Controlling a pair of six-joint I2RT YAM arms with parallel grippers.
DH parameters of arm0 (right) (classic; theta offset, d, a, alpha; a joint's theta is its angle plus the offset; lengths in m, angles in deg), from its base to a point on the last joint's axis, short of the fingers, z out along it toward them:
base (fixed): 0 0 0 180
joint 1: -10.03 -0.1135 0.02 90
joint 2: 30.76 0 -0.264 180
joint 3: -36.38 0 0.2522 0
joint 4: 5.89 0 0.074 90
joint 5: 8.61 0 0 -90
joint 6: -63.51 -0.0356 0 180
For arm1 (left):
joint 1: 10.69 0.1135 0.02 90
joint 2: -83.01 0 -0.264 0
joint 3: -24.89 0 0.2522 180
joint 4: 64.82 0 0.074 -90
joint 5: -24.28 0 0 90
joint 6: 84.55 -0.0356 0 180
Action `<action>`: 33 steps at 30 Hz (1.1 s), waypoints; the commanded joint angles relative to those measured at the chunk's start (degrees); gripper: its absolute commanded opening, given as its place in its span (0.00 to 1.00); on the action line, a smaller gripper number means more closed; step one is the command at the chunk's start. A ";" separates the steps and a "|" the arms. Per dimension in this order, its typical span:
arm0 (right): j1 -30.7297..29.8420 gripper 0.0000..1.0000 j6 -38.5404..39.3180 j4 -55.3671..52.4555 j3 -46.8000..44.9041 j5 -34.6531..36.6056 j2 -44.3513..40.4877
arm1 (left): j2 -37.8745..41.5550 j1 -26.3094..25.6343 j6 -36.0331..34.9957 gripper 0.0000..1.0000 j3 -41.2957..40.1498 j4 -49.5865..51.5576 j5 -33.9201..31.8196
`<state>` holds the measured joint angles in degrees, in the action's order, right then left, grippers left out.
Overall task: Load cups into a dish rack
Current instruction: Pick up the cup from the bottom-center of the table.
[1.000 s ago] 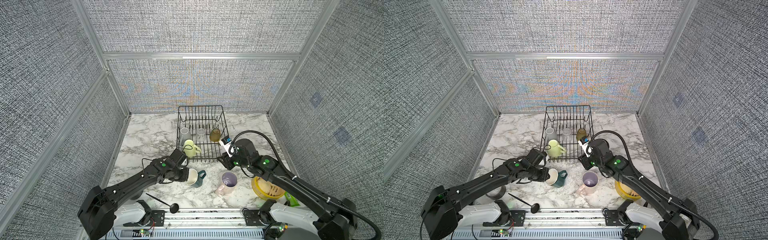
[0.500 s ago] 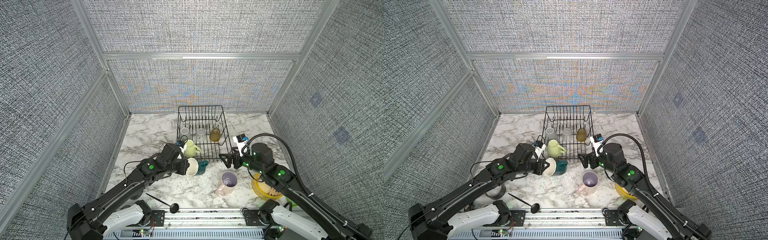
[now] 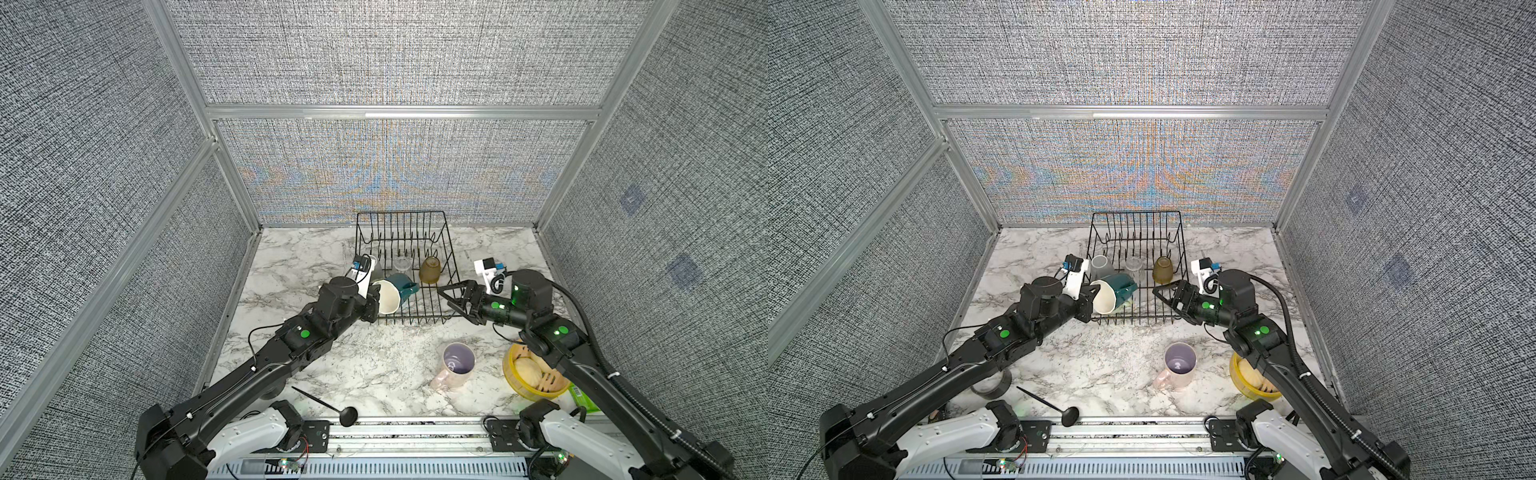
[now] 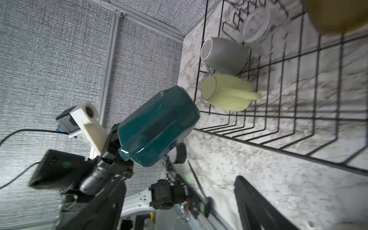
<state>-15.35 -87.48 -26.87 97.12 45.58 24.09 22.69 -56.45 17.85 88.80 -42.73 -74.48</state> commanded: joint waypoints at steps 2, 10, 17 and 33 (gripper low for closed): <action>-0.31 0.83 -10.66 4.81 1.31 -9.84 2.56 | -1.29 -0.01 -13.30 0.00 -0.29 -12.84 3.21; -4.04 0.65 -16.11 8.65 -1.39 -10.50 6.29 | -2.45 -0.02 -21.11 0.00 -3.05 -19.56 9.47; -5.75 0.42 -21.68 15.65 -3.86 -9.71 8.35 | -2.67 0.04 -23.23 0.00 -4.89 -22.40 12.41; -7.74 0.00 -31.79 27.70 -10.25 0.37 8.24 | -3.25 -0.01 -18.40 0.00 -5.39 -21.67 13.63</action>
<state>-22.83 -123.39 -2.54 87.05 43.57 32.33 18.74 -56.29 -6.61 82.29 -57.13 -65.23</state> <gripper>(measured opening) 0.124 0.096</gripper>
